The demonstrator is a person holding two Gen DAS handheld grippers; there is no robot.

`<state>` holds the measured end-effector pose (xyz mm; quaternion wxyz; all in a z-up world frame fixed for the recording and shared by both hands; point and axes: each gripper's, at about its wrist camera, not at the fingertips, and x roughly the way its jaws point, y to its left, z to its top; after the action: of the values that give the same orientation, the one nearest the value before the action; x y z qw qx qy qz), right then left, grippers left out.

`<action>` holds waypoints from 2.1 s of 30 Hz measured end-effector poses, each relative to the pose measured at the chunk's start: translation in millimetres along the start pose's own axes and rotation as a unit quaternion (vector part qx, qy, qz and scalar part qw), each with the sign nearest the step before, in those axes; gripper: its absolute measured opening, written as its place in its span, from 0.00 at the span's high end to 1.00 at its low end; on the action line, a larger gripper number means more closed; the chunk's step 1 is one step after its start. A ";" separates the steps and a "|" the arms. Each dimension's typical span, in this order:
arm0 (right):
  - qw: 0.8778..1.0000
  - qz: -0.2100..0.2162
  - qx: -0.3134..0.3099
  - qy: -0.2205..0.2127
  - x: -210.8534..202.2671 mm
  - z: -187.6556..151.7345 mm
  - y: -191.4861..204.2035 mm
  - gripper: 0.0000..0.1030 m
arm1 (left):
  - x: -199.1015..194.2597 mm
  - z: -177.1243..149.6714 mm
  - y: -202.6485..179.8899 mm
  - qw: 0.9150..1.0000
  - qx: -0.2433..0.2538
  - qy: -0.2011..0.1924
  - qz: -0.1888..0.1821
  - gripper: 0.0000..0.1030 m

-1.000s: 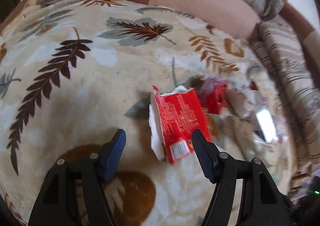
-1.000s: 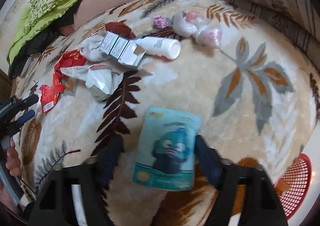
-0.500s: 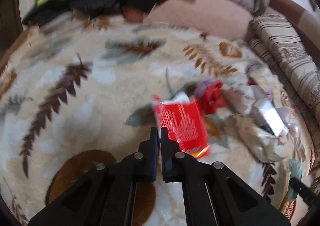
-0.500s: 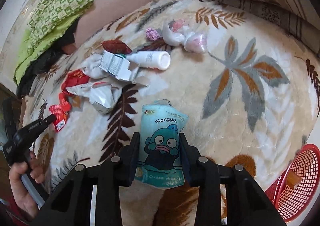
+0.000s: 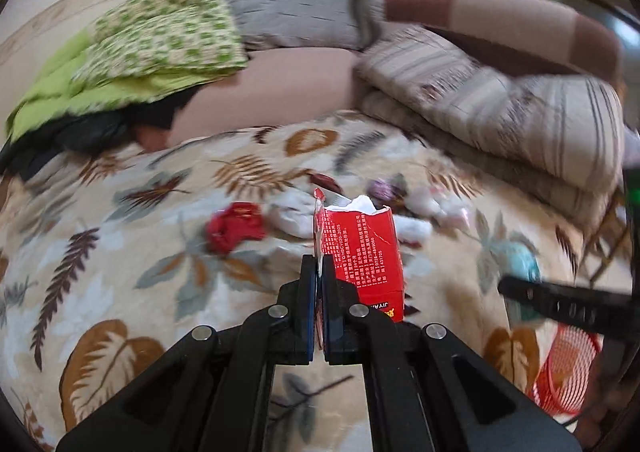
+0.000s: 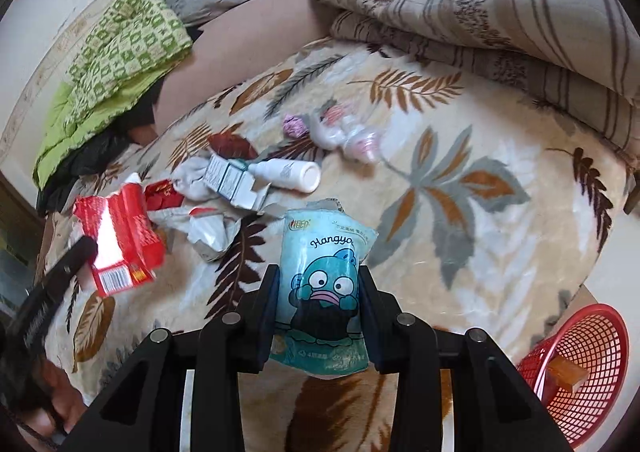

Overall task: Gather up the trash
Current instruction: 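Carry the wrapper and pouch to the red basket and release both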

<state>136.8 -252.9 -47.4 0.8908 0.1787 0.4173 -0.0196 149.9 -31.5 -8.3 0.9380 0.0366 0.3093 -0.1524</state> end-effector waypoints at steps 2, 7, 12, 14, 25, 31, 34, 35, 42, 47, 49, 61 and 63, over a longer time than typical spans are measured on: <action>1.000 -0.002 0.007 -0.001 -1.4 0.9 -4.7 0.62 | 2.1 -3.5 -9.4 1.000 0.018 0.002 -0.006 0.98; 1.000 -0.001 0.020 -0.004 -3.4 1.3 -10.2 0.62 | 4.3 -6.4 -20.1 0.999 0.038 0.003 -0.026 0.98; 1.000 -0.004 0.024 -0.010 -8.3 1.5 -13.9 0.62 | 6.9 -8.9 -18.6 0.999 0.037 0.009 -0.034 0.98; 1.000 -0.004 0.027 -0.012 -10.0 1.2 -16.4 0.62 | 7.0 -8.7 -18.3 0.999 0.035 0.010 -0.036 0.98; 0.999 -0.016 0.029 -0.025 -20.7 0.8 -23.0 0.62 | 6.3 -8.6 -18.3 0.999 0.035 0.010 -0.040 0.98; 0.999 -0.017 0.030 -0.026 -22.9 1.3 -25.2 0.62 | 6.5 -9.1 -21.0 0.998 0.038 0.010 -0.043 0.98; 0.999 -0.017 0.034 -0.026 -23.9 1.1 -26.3 0.62 | 6.8 -10.1 -22.4 0.998 0.040 0.011 -0.044 0.98; 0.999 -0.017 0.035 -0.026 -24.3 1.1 -26.6 0.62 | 6.8 -10.1 -22.6 0.998 0.040 0.011 -0.045 0.98; 0.998 -0.028 0.043 -0.033 -33.5 0.7 -38.4 0.62 | 7.8 -8.2 -30.0 0.997 0.046 0.015 -0.065 0.98; 0.996 -0.043 0.066 -0.046 -55.2 -6.0 -68.8 0.62 | 2.0 -4.1 -53.9 0.992 0.058 0.017 -0.111 0.98; 0.993 -0.055 0.088 -0.049 -65.9 -10.7 -91.3 0.62 | 2.0 -4.4 -70.3 0.988 0.068 0.028 -0.135 0.98; 0.966 -0.120 0.223 -0.058 -117.4 -43.6 -196.5 0.62 | -21.4 -13.7 -170.6 0.961 0.127 0.044 -0.241 0.98; 0.963 -0.125 0.231 -0.067 -131.9 -49.6 -204.7 0.61 | -20.1 -19.0 -187.4 0.955 0.137 0.058 -0.257 0.98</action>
<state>-23.3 -442.9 -39.4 0.8416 0.3244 0.3602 -0.2384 65.9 -201.3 -6.9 0.8335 0.0924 0.3385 -0.4268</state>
